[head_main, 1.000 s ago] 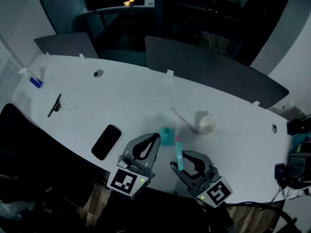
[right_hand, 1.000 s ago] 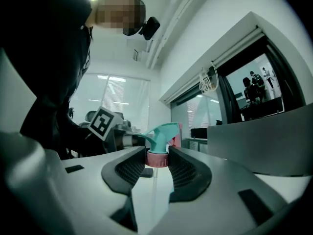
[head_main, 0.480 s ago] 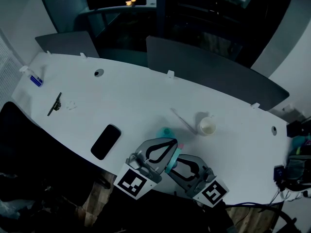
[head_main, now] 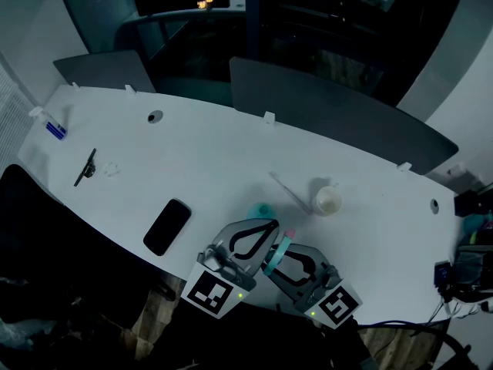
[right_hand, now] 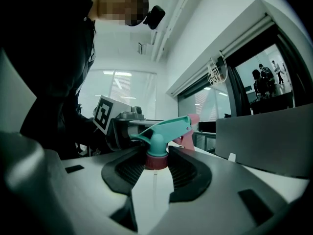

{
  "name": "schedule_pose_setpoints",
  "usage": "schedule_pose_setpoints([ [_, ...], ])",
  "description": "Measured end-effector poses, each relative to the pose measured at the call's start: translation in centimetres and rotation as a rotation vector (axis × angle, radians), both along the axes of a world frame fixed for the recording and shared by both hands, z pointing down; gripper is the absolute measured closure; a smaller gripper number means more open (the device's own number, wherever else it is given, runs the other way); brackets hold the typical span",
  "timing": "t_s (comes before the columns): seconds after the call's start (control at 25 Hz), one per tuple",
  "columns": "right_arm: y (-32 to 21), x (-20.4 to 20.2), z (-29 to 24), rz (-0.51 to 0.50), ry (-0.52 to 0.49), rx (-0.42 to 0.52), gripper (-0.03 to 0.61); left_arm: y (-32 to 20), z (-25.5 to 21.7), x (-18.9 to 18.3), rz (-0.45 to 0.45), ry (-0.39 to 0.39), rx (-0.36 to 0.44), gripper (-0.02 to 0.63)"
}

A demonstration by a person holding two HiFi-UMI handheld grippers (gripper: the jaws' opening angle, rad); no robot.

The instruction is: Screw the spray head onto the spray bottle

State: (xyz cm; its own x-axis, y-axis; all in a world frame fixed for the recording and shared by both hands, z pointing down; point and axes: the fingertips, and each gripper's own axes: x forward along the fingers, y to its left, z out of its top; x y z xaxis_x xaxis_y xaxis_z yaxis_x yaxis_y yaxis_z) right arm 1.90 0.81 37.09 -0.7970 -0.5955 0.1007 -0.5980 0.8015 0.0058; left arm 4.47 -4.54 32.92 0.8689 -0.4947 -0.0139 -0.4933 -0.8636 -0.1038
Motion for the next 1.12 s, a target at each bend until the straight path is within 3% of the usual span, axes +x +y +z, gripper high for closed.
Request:
schedule_pose_setpoints([
  [0.16,-0.7,2.0,-0.4,0.088,-0.025,0.0,0.43,-2.7,0.7,-3.4,-0.175,0.036,-0.06,0.609],
  [0.32,-1.6,5.2,-0.8,0.223,-0.049,0.002,0.43,-4.1,4.4,-5.8,-0.219,-0.064,-0.099,0.602],
  [0.4,-1.8,6.7,-0.9,0.271,-0.068,0.001,0.43,-3.8,7.3,-5.6,-0.163,-0.129,-0.147,0.375],
  [0.52,-2.0,8.4,-1.4,0.309,-0.095,0.051,0.43,-2.8,11.9,-3.7,-0.051,-0.275,-0.179,0.24],
  [0.6,-2.0,8.9,-1.7,0.32,-0.102,0.077,0.43,-2.6,14.5,-2.1,-0.004,-0.331,-0.198,0.147],
  [0.72,-1.8,8.9,-1.5,0.333,-0.087,0.058,0.43,-3.6,17.0,-0.5,0.002,-0.323,-0.249,0.13],
  [0.88,-1.7,9.1,-1.1,0.349,-0.067,0.015,0.43,-5.4,19.5,0.9,-0.01,-0.393,-0.259,0.132],
  [1.0,-1.7,9.7,-1.1,0.37,-0.072,0.013,0.43,-5.6,20.2,1.4,0.004,-0.43,-0.263,0.212],
  [1.12,-2.1,10.7,-2.7,0.387,-0.109,0.083,0.43,-4.8,20.2,1.9,0.059,-0.448,-0.253,0.215],
])
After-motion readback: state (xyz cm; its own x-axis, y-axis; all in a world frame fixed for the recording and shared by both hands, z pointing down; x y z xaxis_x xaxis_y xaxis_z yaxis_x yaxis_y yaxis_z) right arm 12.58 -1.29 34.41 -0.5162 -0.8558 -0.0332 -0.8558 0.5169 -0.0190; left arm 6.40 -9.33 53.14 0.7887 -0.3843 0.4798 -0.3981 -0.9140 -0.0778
